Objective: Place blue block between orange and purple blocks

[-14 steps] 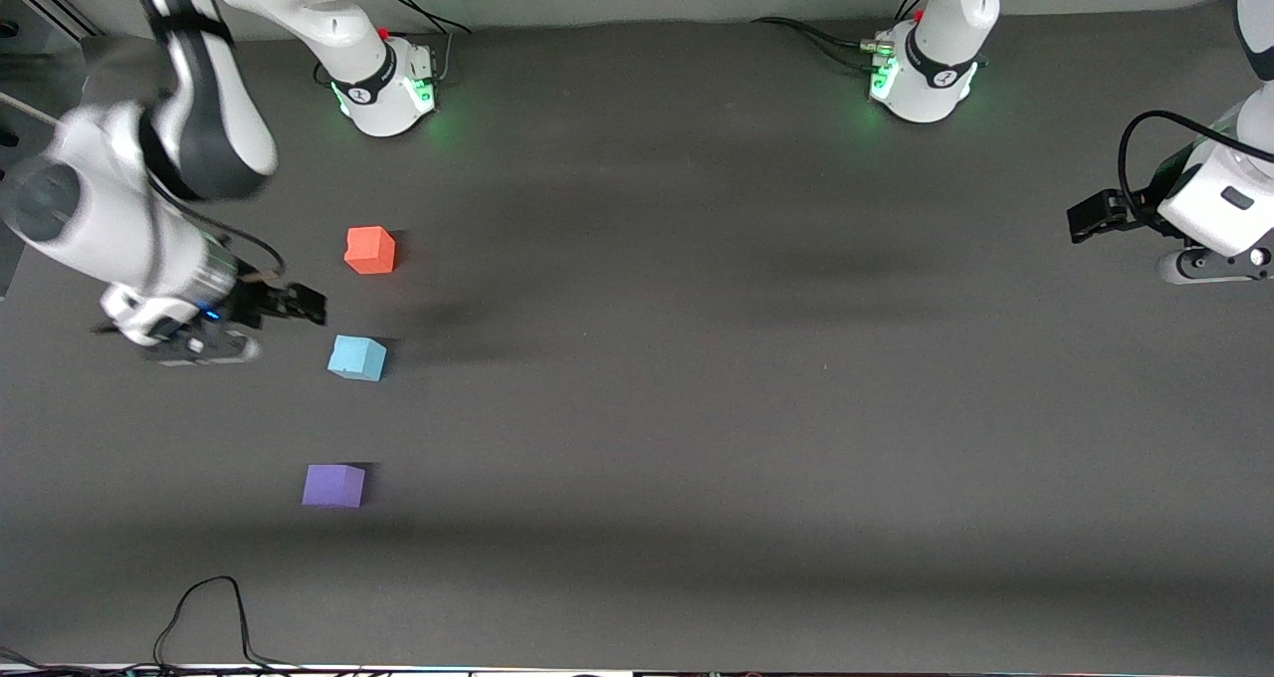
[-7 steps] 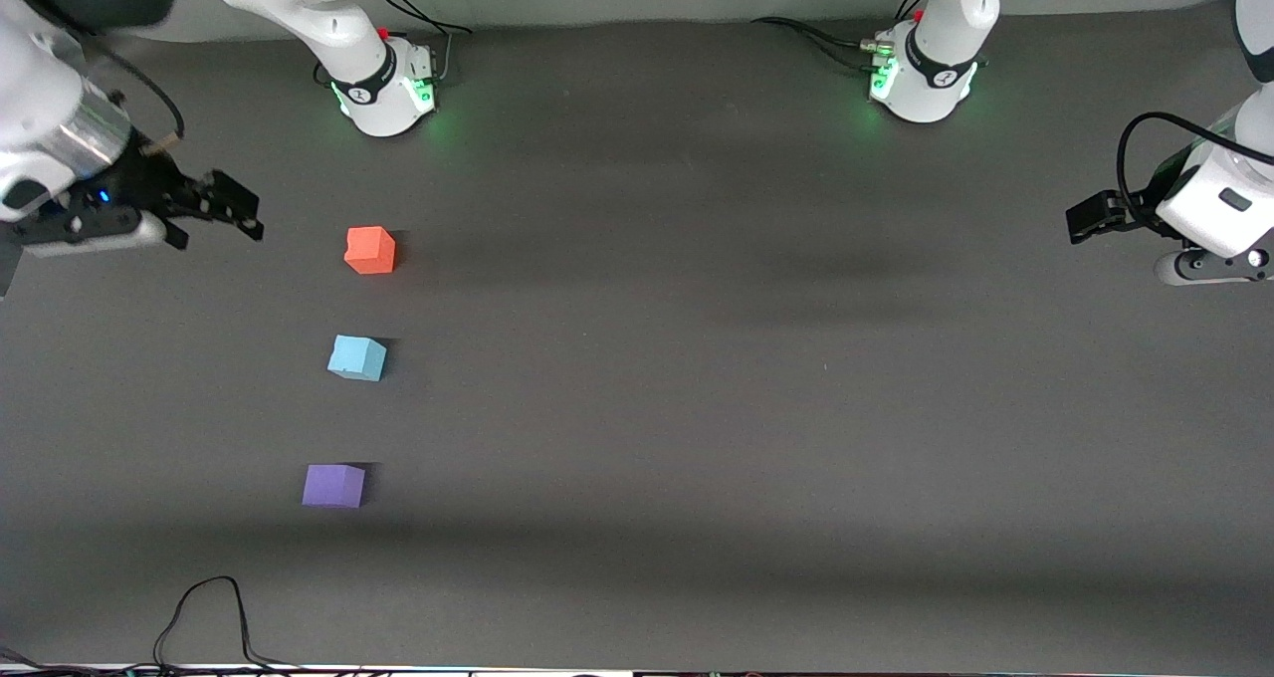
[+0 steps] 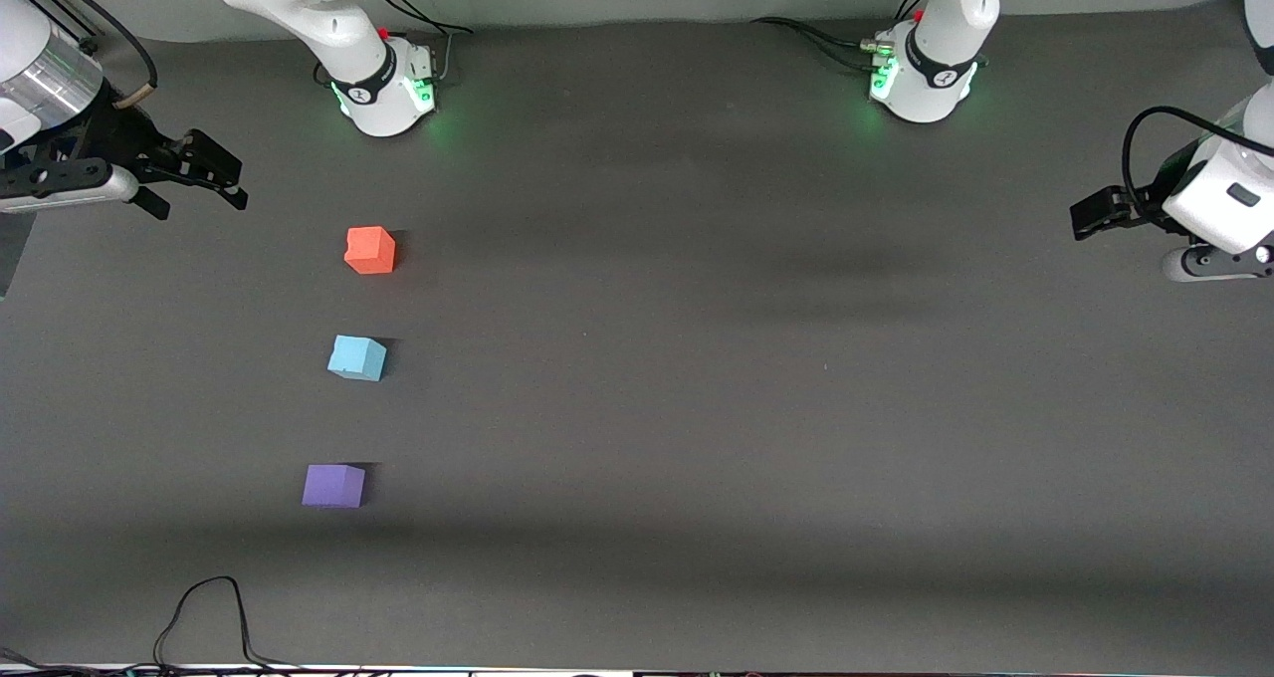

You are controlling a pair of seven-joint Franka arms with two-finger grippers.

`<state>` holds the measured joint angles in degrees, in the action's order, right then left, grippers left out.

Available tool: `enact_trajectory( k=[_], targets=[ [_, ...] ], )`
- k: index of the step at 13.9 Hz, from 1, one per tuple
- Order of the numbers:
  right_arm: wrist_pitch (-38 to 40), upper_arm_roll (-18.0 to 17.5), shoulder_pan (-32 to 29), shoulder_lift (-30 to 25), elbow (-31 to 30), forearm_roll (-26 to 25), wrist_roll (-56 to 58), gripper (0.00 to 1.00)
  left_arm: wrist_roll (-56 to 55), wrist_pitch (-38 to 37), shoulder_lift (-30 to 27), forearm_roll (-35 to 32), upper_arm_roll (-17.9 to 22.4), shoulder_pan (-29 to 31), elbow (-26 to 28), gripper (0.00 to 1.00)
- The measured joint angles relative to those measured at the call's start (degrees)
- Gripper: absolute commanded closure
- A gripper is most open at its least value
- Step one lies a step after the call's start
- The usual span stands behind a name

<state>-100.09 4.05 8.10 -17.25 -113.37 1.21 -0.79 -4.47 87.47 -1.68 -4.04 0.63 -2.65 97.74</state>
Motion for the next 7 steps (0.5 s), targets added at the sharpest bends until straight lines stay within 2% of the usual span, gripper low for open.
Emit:
enact_trajectory(
  k=[7],
  targets=[
    [0.0,0.0,0.1,0.0,-0.6,0.0,0.0,0.0,0.0,-1.5,1.9,0.0,0.1,0.0,-2.5,0.0]
  ],
)
